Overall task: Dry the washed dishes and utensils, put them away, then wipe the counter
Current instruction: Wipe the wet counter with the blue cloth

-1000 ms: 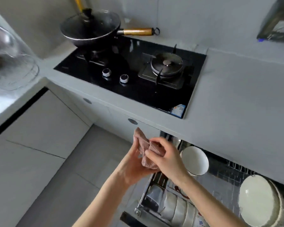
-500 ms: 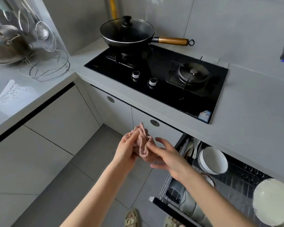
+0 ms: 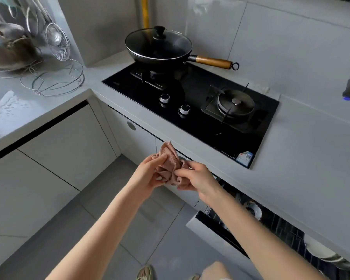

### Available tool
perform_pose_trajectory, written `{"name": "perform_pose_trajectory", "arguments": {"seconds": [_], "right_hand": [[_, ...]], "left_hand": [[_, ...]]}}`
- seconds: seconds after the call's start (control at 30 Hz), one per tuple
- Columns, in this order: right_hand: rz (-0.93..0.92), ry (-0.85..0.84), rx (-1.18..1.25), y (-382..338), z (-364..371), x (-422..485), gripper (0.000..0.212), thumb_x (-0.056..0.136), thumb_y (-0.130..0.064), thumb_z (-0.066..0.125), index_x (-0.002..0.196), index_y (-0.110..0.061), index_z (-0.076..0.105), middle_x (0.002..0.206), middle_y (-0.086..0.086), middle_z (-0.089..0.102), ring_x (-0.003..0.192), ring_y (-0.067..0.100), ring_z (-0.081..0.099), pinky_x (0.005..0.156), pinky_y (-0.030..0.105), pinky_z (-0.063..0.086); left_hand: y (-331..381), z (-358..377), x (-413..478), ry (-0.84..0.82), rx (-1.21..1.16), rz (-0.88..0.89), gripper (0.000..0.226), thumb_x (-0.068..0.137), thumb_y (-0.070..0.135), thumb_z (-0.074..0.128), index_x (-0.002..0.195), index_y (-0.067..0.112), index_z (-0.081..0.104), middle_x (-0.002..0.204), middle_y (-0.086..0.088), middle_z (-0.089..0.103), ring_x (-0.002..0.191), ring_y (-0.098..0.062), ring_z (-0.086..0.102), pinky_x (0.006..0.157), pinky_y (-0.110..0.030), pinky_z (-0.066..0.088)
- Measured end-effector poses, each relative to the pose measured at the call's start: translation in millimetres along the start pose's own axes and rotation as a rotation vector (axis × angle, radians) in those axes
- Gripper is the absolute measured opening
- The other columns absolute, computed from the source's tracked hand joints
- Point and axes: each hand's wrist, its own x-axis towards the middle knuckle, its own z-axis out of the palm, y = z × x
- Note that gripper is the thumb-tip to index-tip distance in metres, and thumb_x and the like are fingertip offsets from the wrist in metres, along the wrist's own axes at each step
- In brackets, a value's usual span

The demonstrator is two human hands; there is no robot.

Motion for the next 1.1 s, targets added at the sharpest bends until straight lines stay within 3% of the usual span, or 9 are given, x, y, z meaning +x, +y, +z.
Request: {"name": "perform_pose_trajectory", "arguments": {"seconds": [0.1,0.3,0.4,0.57,0.67,0.8,0.93,1.0,1.1], "right_hand": [[0.014,-0.01,-0.037,-11.1,-10.7,15.8,0.015,0.085,-0.005,0.064,0.074,-0.016,0.062,0.066,0.003,0.062,0.05,0.011,0.06,0.054,0.027,0.054],[0.069,-0.08,-0.142,-32.3,-7.1,46.4,0.007,0.086,-0.013,0.063,0.082,-0.018,0.065,0.071,0.0,0.064,0.058,0.012,0.059,0.05,0.02,0.048],[0.08,-0.103,-0.175,-42.4,14.6,59.7,0.004,0.086,-0.015,0.063,0.088,-0.018,0.065,0.073,0.0,0.062,0.058,0.01,0.058,0.047,0.017,0.043],[0.063,-0.161,-0.197,-62.7,75.0,82.6,0.029,0.085,-0.012,0.065,0.113,-0.013,0.058,0.085,0.003,0.064,0.062,0.011,0.059,0.047,0.019,0.047],[0.051,-0.231,-0.174,-80.8,128.1,95.9,0.022,0.085,-0.001,0.061,0.105,-0.009,0.057,0.077,0.006,0.063,0.056,0.012,0.06,0.049,0.023,0.053],[-0.083,-0.316,-0.322,-107.6,214.1,114.8,0.019,0.085,0.01,0.054,0.097,-0.004,0.059,0.073,0.007,0.06,0.056,0.015,0.06,0.053,0.031,0.058],[-0.262,-0.385,-0.539,-138.5,302.2,128.0,0.022,0.083,0.012,0.052,0.095,-0.002,0.064,0.07,0.004,0.061,0.059,0.013,0.059,0.053,0.024,0.055],[-0.319,-0.469,-0.631,-153.5,347.0,135.9,0.024,0.08,0.012,0.055,0.088,-0.007,0.065,0.071,0.004,0.063,0.058,0.012,0.058,0.052,0.022,0.053],[-0.395,-0.62,-0.759,-172.5,417.0,144.1,0.023,0.076,0.008,0.059,0.089,-0.008,0.069,0.073,0.006,0.065,0.061,0.013,0.058,0.054,0.021,0.048]], "left_hand": [[5.8,-0.8,5.8,-0.004,0.007,-0.036,0.052,0.075,0.033,0.072,0.119,0.011,0.057,0.116,-0.017,0.065,0.098,-0.035,0.064,0.096,-0.053,0.048],[11.4,-12.3,12.7,0.138,-0.055,-0.029,0.019,0.09,0.022,0.061,0.106,0.013,0.061,0.1,-0.011,0.07,0.084,-0.027,0.07,0.068,-0.035,0.059],[20.3,-34.4,12.2,0.229,-0.029,-0.013,0.022,0.088,0.024,0.063,0.107,0.014,0.061,0.096,-0.009,0.069,0.084,-0.026,0.069,0.072,-0.036,0.058],[48.7,-98.1,12.9,0.372,-0.017,0.001,0.014,0.087,0.022,0.065,0.1,0.016,0.063,0.083,-0.003,0.068,0.074,-0.019,0.067,0.067,-0.031,0.057],[75.6,-150.1,7.5,0.47,-0.089,0.039,0.01,0.09,0.011,0.061,0.099,0.009,0.06,0.081,-0.006,0.065,0.066,-0.014,0.065,0.055,-0.024,0.058],[120.5,-229.7,-14.1,0.592,-0.194,0.124,0.006,0.09,-0.005,0.054,0.094,-0.001,0.057,0.083,-0.011,0.063,0.075,-0.022,0.063,0.055,-0.028,0.059],[153.4,-315.3,-54.4,0.711,-0.25,0.146,0.03,0.085,-0.005,0.06,0.114,-0.008,0.053,0.092,-0.017,0.068,0.076,-0.026,0.068,0.069,-0.035,0.056],[166.3,-341.8,-80.4,0.77,-0.168,0.199,0.047,0.074,0.009,0.07,0.117,-0.001,0.054,0.095,-0.012,0.066,0.078,-0.023,0.063,0.073,-0.035,0.052],[184.5,-374.2,-113.2,0.884,0.089,0.295,0.073,0.059,0.04,0.067,0.127,0.018,0.051,0.116,-0.001,0.058,0.101,-0.015,0.055,0.083,-0.029,0.041]]}}
